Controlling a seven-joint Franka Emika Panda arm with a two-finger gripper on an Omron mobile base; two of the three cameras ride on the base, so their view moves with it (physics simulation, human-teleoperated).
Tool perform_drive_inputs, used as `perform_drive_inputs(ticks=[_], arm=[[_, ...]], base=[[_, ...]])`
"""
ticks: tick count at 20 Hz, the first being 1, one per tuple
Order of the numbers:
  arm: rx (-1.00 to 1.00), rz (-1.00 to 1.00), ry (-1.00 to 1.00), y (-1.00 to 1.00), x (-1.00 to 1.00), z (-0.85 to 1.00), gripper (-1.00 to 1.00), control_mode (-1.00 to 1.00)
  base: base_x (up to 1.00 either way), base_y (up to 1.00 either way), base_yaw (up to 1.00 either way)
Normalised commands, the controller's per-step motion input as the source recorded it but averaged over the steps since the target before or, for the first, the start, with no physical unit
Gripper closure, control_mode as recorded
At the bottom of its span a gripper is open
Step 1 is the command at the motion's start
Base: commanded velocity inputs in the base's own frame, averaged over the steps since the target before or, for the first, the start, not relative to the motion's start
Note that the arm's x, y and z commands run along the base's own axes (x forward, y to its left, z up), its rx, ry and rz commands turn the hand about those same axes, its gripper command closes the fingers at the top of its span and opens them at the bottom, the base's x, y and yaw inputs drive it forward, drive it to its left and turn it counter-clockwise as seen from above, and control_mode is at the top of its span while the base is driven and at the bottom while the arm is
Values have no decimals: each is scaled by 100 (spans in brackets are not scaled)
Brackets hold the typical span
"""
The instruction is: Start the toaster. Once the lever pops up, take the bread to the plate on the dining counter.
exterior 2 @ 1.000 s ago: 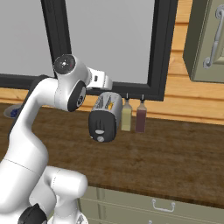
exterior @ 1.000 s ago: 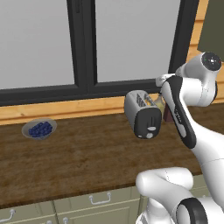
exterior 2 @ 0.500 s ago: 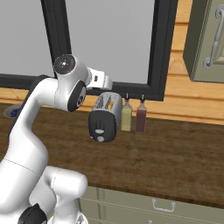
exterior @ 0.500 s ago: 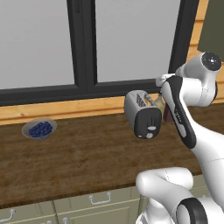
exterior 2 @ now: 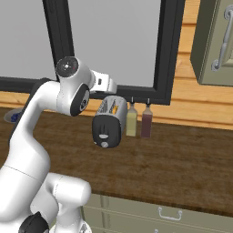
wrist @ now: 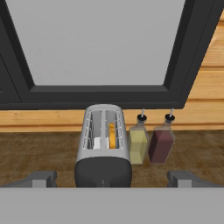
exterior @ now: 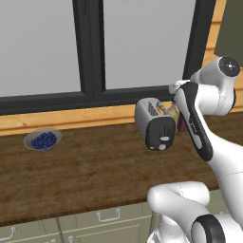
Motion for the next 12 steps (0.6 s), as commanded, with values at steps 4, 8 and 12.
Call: perform_drive_inputs(ticks=[4,8,12], arm=[[0,0,0,0,0,0,-100,-100],[0,0,0,0,0,0,-100,-100],[0,0,0,0,0,0,-100,-100]], base=[[0,0,0],[0,0,0],[0,0,0]])
